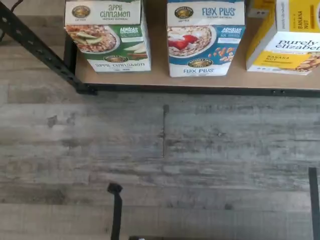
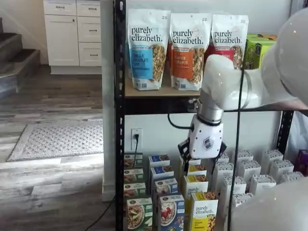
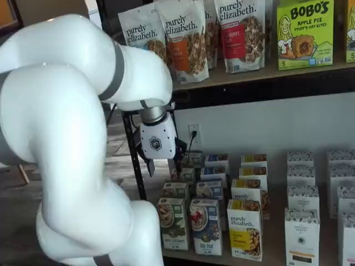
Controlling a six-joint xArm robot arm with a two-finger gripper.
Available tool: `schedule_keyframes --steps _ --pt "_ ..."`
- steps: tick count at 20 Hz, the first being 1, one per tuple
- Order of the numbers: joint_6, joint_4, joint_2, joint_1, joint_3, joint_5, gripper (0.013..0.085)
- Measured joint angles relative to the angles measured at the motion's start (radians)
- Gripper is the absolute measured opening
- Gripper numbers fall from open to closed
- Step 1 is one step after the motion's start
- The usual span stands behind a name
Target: Pick up the blue and white box that is on the bottom shelf, the second box from the left
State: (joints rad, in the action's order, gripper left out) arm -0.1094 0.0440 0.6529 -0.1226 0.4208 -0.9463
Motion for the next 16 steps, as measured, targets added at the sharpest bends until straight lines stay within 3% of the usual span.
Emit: schedule_keyframes --steps 16 --pt "0.01 0.037 -0.314 -0.033 0.0 0.328 0.085"
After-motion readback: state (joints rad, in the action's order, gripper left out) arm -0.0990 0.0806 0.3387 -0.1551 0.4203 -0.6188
